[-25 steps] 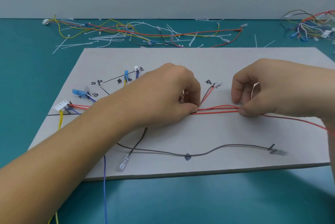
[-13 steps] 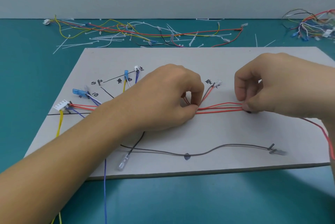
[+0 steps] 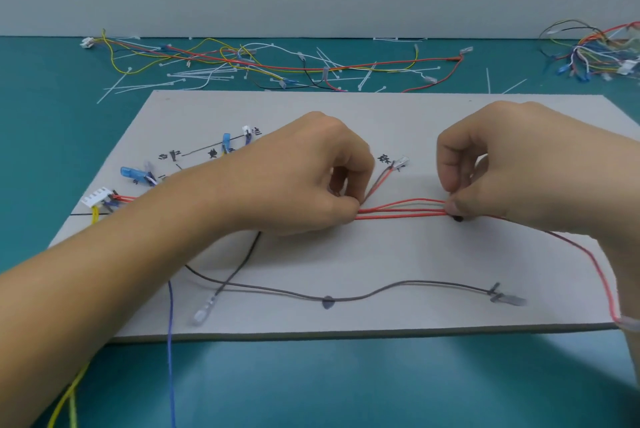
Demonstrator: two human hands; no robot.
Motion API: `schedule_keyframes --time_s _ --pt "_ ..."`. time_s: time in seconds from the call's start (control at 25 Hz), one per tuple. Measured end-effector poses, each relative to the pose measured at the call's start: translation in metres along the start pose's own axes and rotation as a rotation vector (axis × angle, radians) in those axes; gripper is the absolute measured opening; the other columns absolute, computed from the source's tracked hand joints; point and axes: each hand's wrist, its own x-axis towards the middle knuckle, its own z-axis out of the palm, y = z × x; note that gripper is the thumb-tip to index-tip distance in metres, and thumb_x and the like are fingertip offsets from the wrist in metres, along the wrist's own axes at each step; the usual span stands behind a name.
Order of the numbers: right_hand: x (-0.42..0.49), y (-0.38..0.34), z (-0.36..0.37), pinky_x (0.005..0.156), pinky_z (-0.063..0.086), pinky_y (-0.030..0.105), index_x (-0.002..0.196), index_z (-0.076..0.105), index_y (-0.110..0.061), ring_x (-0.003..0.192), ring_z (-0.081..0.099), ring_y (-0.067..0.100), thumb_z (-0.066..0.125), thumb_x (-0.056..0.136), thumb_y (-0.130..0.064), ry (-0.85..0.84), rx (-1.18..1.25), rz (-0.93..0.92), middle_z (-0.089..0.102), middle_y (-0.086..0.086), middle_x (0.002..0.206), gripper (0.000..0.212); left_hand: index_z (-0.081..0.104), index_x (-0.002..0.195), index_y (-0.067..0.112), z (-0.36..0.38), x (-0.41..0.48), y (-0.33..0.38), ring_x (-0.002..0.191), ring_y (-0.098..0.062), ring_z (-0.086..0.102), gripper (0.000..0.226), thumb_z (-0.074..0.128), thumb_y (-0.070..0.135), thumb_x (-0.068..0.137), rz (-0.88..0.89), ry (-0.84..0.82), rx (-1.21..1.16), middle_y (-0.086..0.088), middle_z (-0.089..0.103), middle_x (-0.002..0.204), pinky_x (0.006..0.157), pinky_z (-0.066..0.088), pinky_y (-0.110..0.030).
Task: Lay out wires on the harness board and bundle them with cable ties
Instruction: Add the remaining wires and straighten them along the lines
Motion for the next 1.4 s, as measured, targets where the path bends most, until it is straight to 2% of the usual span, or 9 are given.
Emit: schedule_keyframes --time_s 0.12,0.2,0.48,0.56,0.64,0.8,1.12,1.28,1.4 --pt "-0.001 -0.012 0.010 0.042 0.040 0.013 0.070 0.066 -0.028 0.068 0.059 -0.006 0.082 0.070 -0.014 0.037 0.086 -0.066 0.067 -0.025 0.066 0.022 0.069 0.069 0.022 -0.014 -0.014 -0.012 0.074 -0.015 0.063 0.008 0.065 0.017 0.074 -0.030 -0.015 0.030 0.003 0.068 0.070 0.071 0.052 -0.036" --pt "-0.002 -0.021 0.018 0.047 0.041 0.007 0.070 0.065 -0.024 0.072 0.059 -0.007 0.080 0.073 -0.012 0.048 0.150 -0.106 0.067 -0.025 0.071 0.019 0.069 0.069 0.023 -0.022 -0.027 -0.022 0.076 -0.017 0.064 0.006 0.064 0.022 0.073 -0.071 -0.008 0.046 0.005 0.069 0.073 0.070 0.053 -0.039" --pt "0.003 -0.018 0.017 0.055 0.051 0.024 0.071 0.070 -0.022 0.053 0.066 0.003 0.082 0.075 -0.011 0.014 0.257 -0.081 0.071 -0.012 0.062 0.017 0.072 0.078 0.039 -0.047 -0.057 -0.041 0.076 -0.016 0.064 0.016 0.065 0.050 0.068 -0.265 -0.030 0.105 0.013 0.069 0.081 0.070 0.053 -0.044" --pt "0.003 -0.016 0.016 0.056 0.053 0.027 0.071 0.071 -0.020 0.049 0.067 0.008 0.083 0.078 -0.012 -0.022 0.273 -0.068 0.072 -0.007 0.059 0.016 0.069 0.074 0.041 -0.043 -0.056 -0.035 0.079 -0.009 0.064 0.007 0.072 0.039 0.068 -0.266 -0.006 0.163 0.017 0.067 0.084 0.066 0.049 -0.032" --pt "0.004 -0.015 0.017 0.052 0.055 0.030 0.071 0.072 -0.018 0.046 0.068 0.012 0.082 0.080 -0.012 -0.060 0.277 -0.049 0.072 -0.001 0.057 0.014 0.069 0.074 0.039 -0.036 -0.054 -0.027 0.081 -0.004 0.061 0.022 0.076 0.018 0.070 -0.242 0.034 0.234 0.016 0.063 0.085 0.063 0.044 -0.025" --pt "0.005 -0.015 0.017 0.049 0.051 0.024 0.072 0.076 -0.027 0.044 0.067 0.013 0.082 0.082 -0.019 -0.086 0.278 -0.002 0.071 0.000 0.056 0.014 0.073 0.080 0.031 -0.017 -0.043 -0.009 0.074 -0.001 0.057 0.029 0.067 0.003 0.074 -0.173 0.063 0.288 0.013 0.063 0.081 0.068 0.050 -0.032" --pt "0.003 -0.009 0.008 0.068 0.062 0.035 0.073 0.080 -0.032 0.054 0.072 0.014 0.078 0.084 -0.014 -0.128 0.288 0.049 0.075 -0.001 0.062 0.022 0.077 0.084 0.025 0.015 -0.010 0.010 0.071 0.000 0.060 0.012 0.067 0.018 0.081 -0.135 0.192 0.134 0.013 0.068 0.071 0.071 0.058 -0.034" --pt "0.003 -0.006 0.004 0.044 0.049 0.021 0.072 0.078 -0.042 0.053 0.070 0.008 0.080 0.081 -0.021 -0.091 0.213 0.048 0.074 -0.007 0.062 0.023 0.075 0.084 0.026 0.027 -0.014 0.008 0.070 -0.004 0.060 0.014 0.065 0.016 0.084 -0.140 0.245 0.063 0.010 0.065 0.078 0.070 0.055 -0.034" --pt "0.003 -0.002 0.001 0.053 0.058 0.031 0.073 0.078 -0.044 0.055 0.071 0.009 0.080 0.082 -0.022 -0.087 0.177 0.074 0.074 -0.006 0.062 0.024 0.075 0.083 0.026 0.033 -0.018 0.006 0.071 -0.004 0.059 0.014 0.068 0.014 0.085 -0.162 0.287 -0.009 0.010 0.064 0.083 0.069 0.050 -0.024"
